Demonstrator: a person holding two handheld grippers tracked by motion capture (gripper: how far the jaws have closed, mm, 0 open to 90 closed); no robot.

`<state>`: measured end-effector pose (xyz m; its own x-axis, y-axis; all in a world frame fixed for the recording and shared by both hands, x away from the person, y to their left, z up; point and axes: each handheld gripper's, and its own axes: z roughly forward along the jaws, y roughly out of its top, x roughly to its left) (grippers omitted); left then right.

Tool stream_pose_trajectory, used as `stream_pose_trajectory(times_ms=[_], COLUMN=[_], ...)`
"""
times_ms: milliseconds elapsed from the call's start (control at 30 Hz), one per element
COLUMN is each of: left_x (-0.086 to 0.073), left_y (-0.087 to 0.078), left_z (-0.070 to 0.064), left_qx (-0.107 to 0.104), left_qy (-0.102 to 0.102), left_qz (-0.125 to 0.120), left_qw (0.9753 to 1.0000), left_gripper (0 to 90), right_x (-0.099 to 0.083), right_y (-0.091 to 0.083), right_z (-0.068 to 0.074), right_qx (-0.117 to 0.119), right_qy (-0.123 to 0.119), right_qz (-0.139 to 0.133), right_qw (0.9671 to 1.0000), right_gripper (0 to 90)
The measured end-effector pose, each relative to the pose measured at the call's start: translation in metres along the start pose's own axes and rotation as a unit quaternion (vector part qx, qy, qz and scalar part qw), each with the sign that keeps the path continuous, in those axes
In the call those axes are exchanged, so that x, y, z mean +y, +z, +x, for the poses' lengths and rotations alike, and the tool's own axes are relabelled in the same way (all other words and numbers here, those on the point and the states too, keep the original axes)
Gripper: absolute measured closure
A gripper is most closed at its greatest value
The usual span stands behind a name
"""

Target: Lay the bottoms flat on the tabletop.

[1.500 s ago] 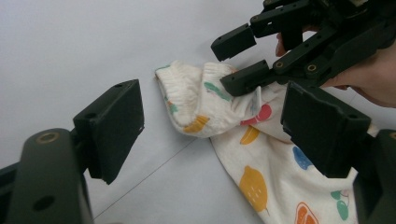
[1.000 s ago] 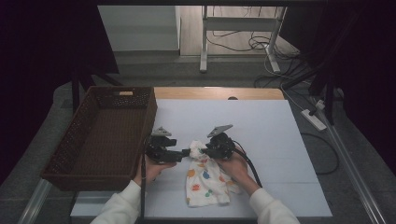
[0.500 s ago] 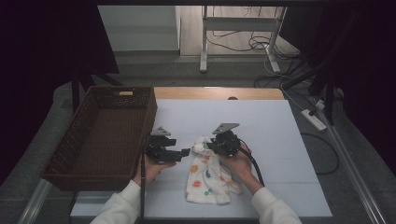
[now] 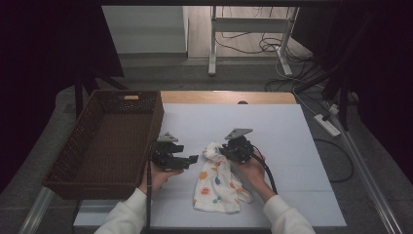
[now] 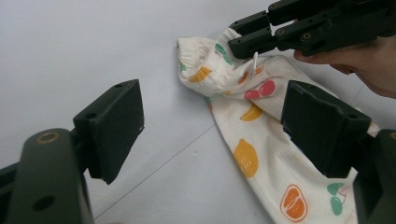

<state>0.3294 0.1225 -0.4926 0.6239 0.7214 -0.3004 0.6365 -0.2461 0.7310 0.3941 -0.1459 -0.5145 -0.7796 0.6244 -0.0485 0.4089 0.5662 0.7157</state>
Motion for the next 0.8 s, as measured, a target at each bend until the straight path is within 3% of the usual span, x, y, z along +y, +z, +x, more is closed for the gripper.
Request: stream_pose_trajectory(times_ms=[133, 333, 567, 800], left_x=[0.000, -0.001, -0.002, -0.003], left_y=[0.000, 0.002, 0.012, 0.012], left_z=[0.000, 0.001, -0.005, -0.004], left_qx=[0.000, 0.001, 0.007, 0.007], left_qy=[-0.001, 0.000, 0.015, 0.013], left_qz=[0.000, 0.003, 0.021, 0.021], left_qw=[1.0000, 1.0000, 0.9996, 0.9997], left_gripper=[20.3, 20.3, 20.5, 20.4], right_x=[0.000, 0.004, 0.003, -0.002], right_y=[-0.001, -0.016, -0.026, -0.038], right_z=[0.000, -0.004, -0.017, -0.034], right_qx=[-0.007, -0.034, -0.043, -0.059], right_qy=[-0.006, -0.008, 0.011, 0.036], right_qz=[0.000, -0.033, -0.042, -0.046], right_qw=[1.0000, 0.9989, 0.9981, 0.9965], right_gripper=[77.8, 77.3, 77.5, 77.6])
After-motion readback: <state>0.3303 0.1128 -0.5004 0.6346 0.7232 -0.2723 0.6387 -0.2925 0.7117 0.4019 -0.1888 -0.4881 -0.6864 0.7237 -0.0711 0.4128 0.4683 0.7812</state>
